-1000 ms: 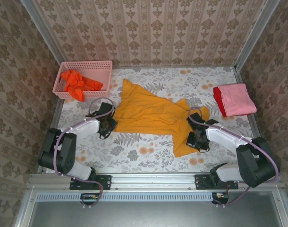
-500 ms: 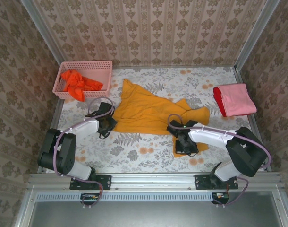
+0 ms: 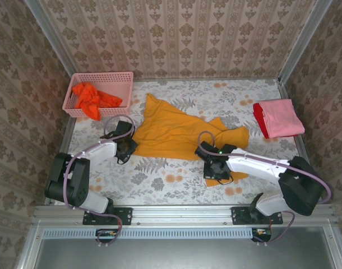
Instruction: Fold and stack the t-shirts
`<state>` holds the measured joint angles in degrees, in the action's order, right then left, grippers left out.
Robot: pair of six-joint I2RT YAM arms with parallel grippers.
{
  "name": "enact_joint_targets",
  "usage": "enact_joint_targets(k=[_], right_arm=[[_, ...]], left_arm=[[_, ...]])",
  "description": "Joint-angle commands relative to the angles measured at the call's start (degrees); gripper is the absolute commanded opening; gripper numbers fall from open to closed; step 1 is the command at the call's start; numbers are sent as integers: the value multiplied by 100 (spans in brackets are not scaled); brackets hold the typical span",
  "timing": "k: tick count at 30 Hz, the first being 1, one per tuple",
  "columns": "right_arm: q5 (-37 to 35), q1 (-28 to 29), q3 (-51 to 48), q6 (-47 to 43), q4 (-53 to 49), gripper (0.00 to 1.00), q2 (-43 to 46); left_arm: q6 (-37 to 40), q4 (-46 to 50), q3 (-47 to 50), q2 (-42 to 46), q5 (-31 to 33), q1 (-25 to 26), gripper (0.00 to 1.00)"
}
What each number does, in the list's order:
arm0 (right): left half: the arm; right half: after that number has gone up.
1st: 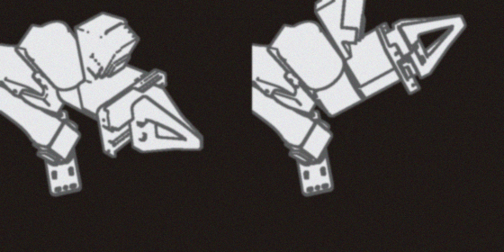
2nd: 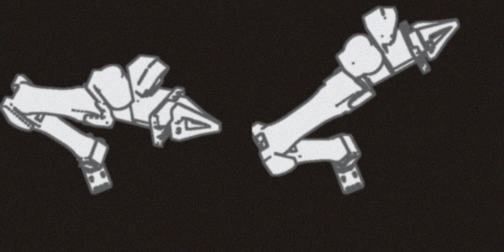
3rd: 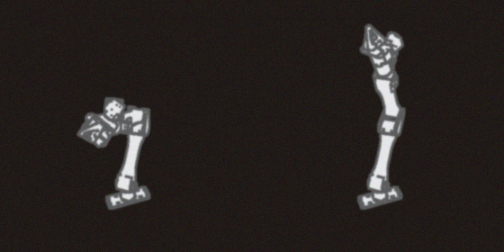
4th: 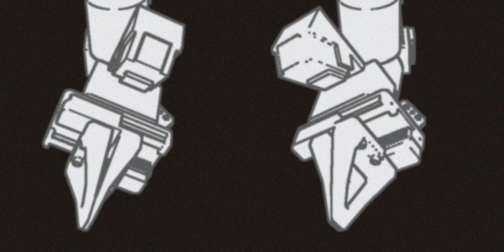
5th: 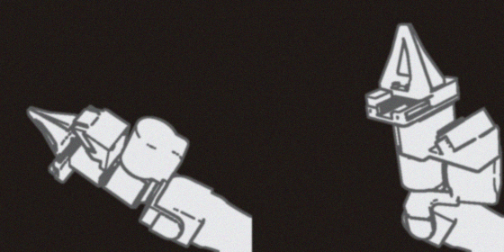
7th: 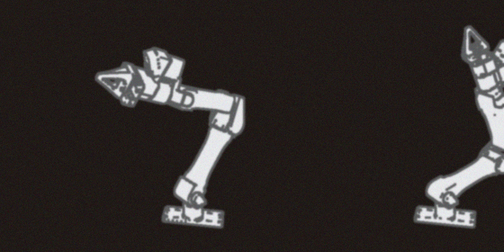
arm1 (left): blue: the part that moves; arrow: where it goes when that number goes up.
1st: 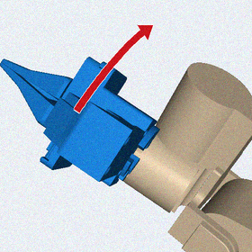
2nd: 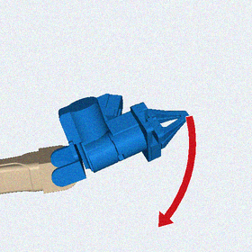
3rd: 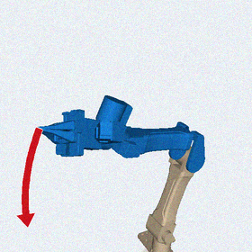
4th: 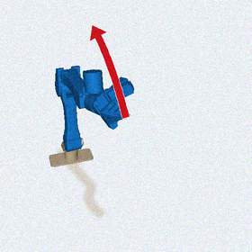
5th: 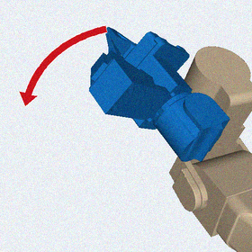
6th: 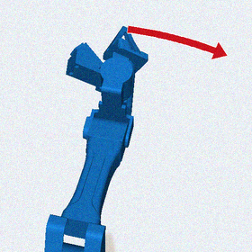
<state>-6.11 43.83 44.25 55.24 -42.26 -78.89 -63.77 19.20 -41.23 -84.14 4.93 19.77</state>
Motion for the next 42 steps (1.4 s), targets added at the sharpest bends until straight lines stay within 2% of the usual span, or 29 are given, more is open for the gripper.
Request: enact_joint_targets(k=[1, 7, 14, 17, 22, 25, 28, 32, 36, 38, 42], right_arm=[[-287, -263, -403, -62, 697, 7, 132], [-164, 8, -690, 69, 716, 0, -303], [321, 1139, -1053, 782, 579, 0, -495], [422, 1542, -804, 772, 562, 0, -610], [560, 1742, 8, 152, 679, 0, -1005], [116, 1672, 427, -172, 378, 7, -960], [-339, 1193, 533, -448, 265, 24, -472], [-400, 0, 247, -836, 770, 45, 313], [-457, -1319, 336, -1055, 742, 53, 350], [-541, -1771, 450, -1069, 641, 56, 193], [-108, -2329, 528, -1220, 940, 56, -408]], left_arm=[[122, 54, -78, 49, 59, -41, 0], [134, 56, -67, 68, 70, -45, 0], [163, 88, -104, 73, 78, -57, 0], [169, 95, -101, 69, 94, -61, 0], [190, 74, -132, 37, 79, -74, 0], [213, 105, -147, 62, 72, -70, 0], [249, 151, -151, 163, 115, -70, 0], [337, 161, -104, 400, 277, -65, 0], [441, 162, -89, 477, 308, -87, 0], [436, 162, -77, 469, 276, -112, 0], [401, 72, 2, 491, 249, -124, 0]])
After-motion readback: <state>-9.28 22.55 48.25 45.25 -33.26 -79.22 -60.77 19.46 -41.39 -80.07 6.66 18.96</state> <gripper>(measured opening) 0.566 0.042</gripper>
